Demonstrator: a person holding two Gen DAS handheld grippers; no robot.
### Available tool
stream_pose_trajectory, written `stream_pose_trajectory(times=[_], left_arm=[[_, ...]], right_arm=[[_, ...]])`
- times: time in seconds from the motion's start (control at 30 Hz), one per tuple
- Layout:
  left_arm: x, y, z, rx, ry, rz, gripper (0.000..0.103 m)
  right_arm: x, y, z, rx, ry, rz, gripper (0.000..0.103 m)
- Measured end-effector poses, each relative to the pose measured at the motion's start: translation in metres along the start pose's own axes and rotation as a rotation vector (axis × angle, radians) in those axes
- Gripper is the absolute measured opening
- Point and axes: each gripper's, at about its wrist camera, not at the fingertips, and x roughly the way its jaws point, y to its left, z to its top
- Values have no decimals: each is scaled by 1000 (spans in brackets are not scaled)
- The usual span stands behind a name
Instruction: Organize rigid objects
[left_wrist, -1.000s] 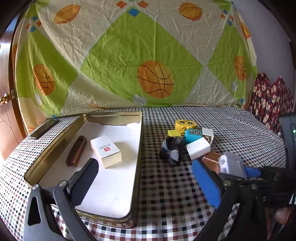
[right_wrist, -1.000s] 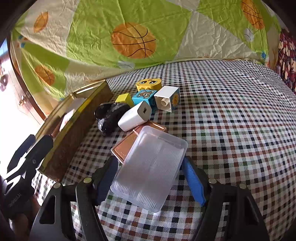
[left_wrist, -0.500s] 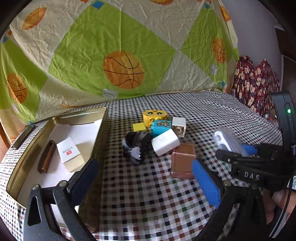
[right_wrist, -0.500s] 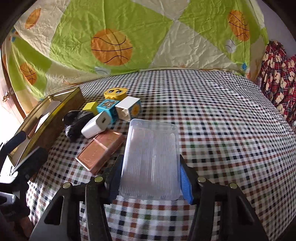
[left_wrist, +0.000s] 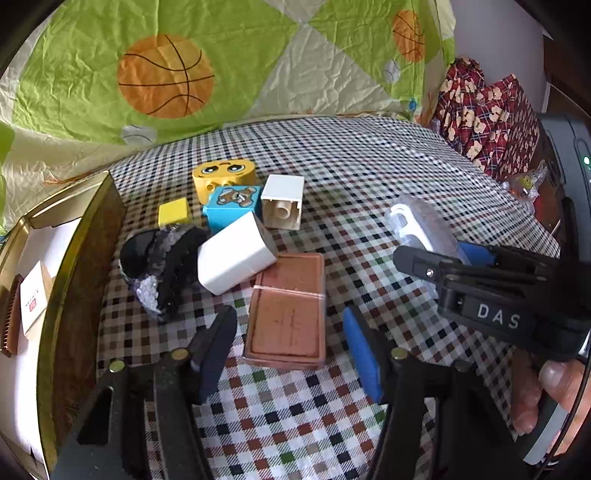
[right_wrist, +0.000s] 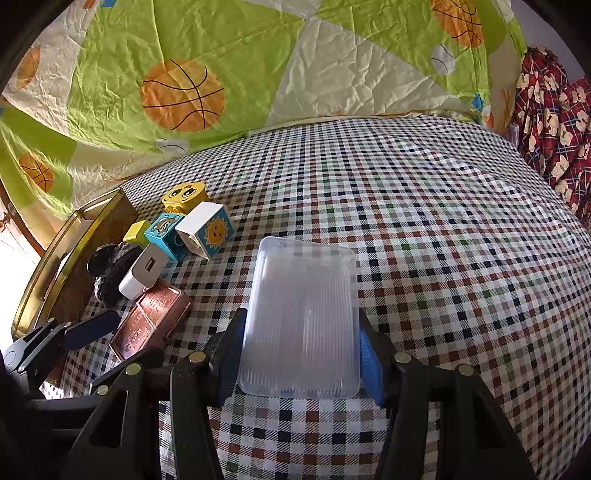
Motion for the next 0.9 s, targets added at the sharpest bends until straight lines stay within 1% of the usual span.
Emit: stream_pose_trajectory(times=[0.1,0.2,0.27,0.3,0.5,0.6,0.73,0.9], left_arm=[[8,1,2,-12,34,-2,58],[8,4,3,-25,30,-3,58],[10,3,4,-20,29,-5,55],[9,4,4,-20,26,-8,47],[9,10,6,-41,17,-52,45],[4,10,6,-40,-3,-59,45],[-3,7,5,-24,-41,-44,45],[-13,7,5,-28,-92,-30,45]], right_arm=[[0,-2,0,9,-4,7,57],[0,-1,0,5,-4,2,57],[0,0,0,1,-4,-1,57],[0,0,0,2,-4,-1,57],[0,-2,0,13,-4,12,57],[0,-3,0,18,-6,18,57],[0,-3,0,20,-8,21,57],[-4,-3,-1,21,-26,30,57]])
